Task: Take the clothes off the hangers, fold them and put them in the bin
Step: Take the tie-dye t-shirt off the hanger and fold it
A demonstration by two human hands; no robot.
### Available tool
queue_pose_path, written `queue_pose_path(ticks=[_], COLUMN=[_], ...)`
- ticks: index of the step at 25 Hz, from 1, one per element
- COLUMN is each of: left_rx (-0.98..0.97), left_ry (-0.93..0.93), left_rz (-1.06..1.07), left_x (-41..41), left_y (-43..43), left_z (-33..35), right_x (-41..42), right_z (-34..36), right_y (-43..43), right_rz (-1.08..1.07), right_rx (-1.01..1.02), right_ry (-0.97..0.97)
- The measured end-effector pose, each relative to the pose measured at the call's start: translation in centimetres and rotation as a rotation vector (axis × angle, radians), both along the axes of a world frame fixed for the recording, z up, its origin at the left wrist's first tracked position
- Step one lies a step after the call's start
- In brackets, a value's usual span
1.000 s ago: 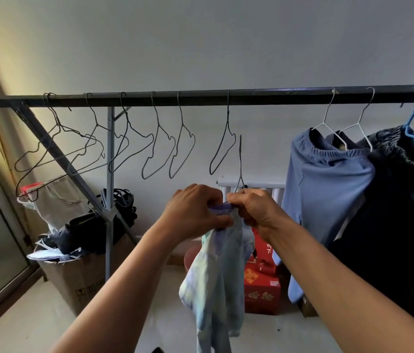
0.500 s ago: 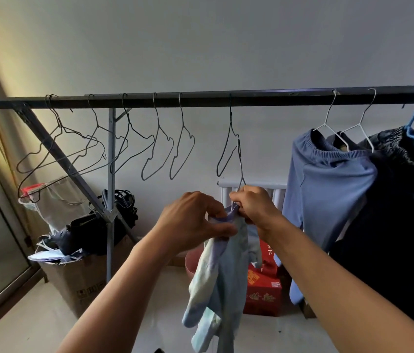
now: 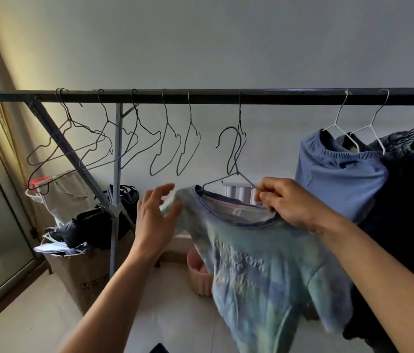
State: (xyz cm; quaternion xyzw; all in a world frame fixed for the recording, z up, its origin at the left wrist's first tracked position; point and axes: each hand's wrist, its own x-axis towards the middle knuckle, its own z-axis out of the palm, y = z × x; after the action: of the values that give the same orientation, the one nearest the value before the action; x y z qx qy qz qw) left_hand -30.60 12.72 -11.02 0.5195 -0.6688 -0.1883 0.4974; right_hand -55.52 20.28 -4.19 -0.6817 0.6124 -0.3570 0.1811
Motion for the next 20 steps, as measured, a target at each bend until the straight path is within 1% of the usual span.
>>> queue_pose_path(ticks=[2,3,7,10,12,14,15,16,18,19,20], left_rx=[-0.028,-0.040,0.044,0.075,0.079,0.043,0.011,-0.023,-0.091,-0.114,-0.124], left_ry=[-0.109,-0.108,0.119,0.194,0.175,0.028,-0.031,-0.048,-0.007,0.030,0.079], left_rz=[-0.008,-0.044,-0.265,-0.357,-0.320,-0.254,-0.236,-0.224,-0.214,-0.230,-0.267], left_x=[0.5,0.6,1.4,1.6,1.9,2.3,2.6,2.6,2.1,1.5,0.8], left_y=[-0.6,-0.7,-0.3,0.7,1.0,1.0,1.0,1.2,1.8,2.2,2.5], left_z=[0.6,1.1,2.6,3.4,3.8,4.1,4.3,4.5,5.5,6.1,6.6], right_x=[-0.4,-0.4,-0.6,-0.4,-0.2,0.0,0.0,0.1,0.7,1.2,1.7], right_z=[0.2,0.3,0.4,0.3,0.2,0.4,0.5,0.6,0.4,0.1,-0.3], right_y=[0.2,0.3,0.5,0.3,0.1,0.2,0.2,0.2,0.1,0.0,-0.1], right_rz=[0.023,0.034,0.038,0.044,0.047,0.053,0.049,0.038,0.021,0.040,0.075], right_rx=[-0.029,-0.042,-0.092,-0.124,-0.152,-0.186,-0.190,-0.177,-0.106,-0.098,-0.119], right_ry=[0.018,0.014,-0.018,-0.035,-0.018,0.045,0.098,0.191,0.417,0.438,0.369])
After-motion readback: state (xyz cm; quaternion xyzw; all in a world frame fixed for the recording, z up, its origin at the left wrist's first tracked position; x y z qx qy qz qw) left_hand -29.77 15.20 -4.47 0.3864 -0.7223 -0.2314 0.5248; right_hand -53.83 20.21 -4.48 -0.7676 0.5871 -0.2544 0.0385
